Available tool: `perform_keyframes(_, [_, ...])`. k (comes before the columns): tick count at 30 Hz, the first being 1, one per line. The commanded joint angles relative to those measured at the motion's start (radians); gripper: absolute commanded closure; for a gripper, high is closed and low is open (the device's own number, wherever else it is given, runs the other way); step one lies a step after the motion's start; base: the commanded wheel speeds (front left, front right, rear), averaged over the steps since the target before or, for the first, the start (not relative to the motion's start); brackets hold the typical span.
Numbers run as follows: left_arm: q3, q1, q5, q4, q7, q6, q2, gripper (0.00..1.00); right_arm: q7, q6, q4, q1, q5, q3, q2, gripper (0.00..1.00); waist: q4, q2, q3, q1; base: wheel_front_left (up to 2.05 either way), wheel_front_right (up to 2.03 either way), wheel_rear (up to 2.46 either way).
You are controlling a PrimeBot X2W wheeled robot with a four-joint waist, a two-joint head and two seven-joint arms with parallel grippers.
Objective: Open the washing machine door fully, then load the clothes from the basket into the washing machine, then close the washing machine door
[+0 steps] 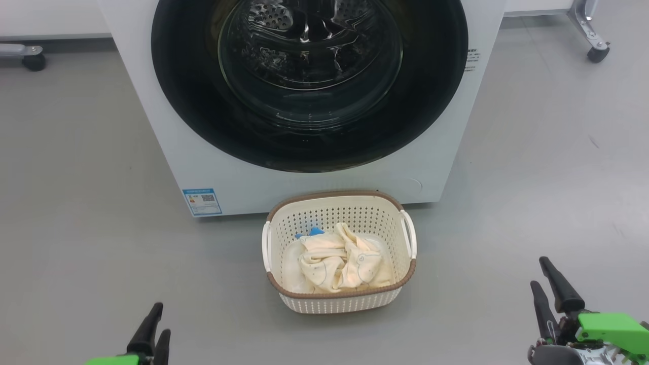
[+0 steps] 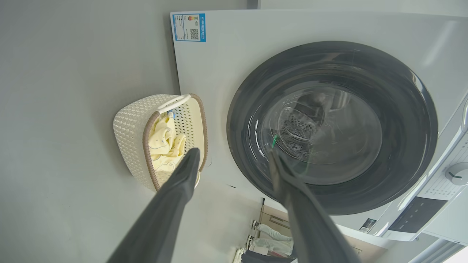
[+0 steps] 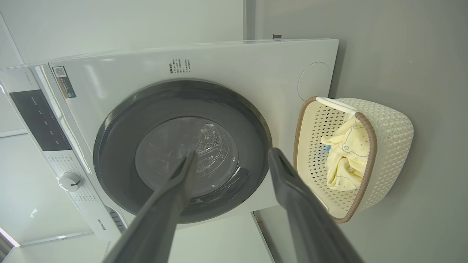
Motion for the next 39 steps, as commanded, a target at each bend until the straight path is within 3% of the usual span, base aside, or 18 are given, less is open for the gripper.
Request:
perform_keyframes(1, [-0.001, -0.052, 0.001, -0.039, -0.01, -0.001, 0.01, 0.0, -0.011, 0.0, -0.039, -0.044, -0.007, -0.004, -0.011, 0.0, 0.0, 0.0, 0.0, 0.0, 0.0, 0.0, 0.0])
perform_keyframes(10, [-0.019, -0.066, 0.01, -0.056, -0.029, -0.002, 0.013, 0.0, -0.025, 0.001, -0.051, -0.047, -0.037, 0.001, -0.021, 0.0, 0.002, 0.0, 0.002, 0.0, 0.0, 0.0, 0.0])
perform_keyframes(23, [-0.062, -0.087, 0.103, -0.079, -0.087, -0.002, 0.035, 0.0, -0.073, 0.001, -0.065, -0.057, -0.188, 0.01, -0.039, 0.0, 0.005, 0.0, 0.004, 0.0, 0.0, 0.0, 0.0])
perform_keyframes(39, [-0.062, -0.103, 0.457, -0.092, -0.136, 0.002, 0.025, 0.0, -0.128, 0.001, -0.099, -0.064, -0.571, 0.006, -0.047, 0.0, 0.009, 0.0, 0.005, 0.0, 0.0, 0.0, 0.0])
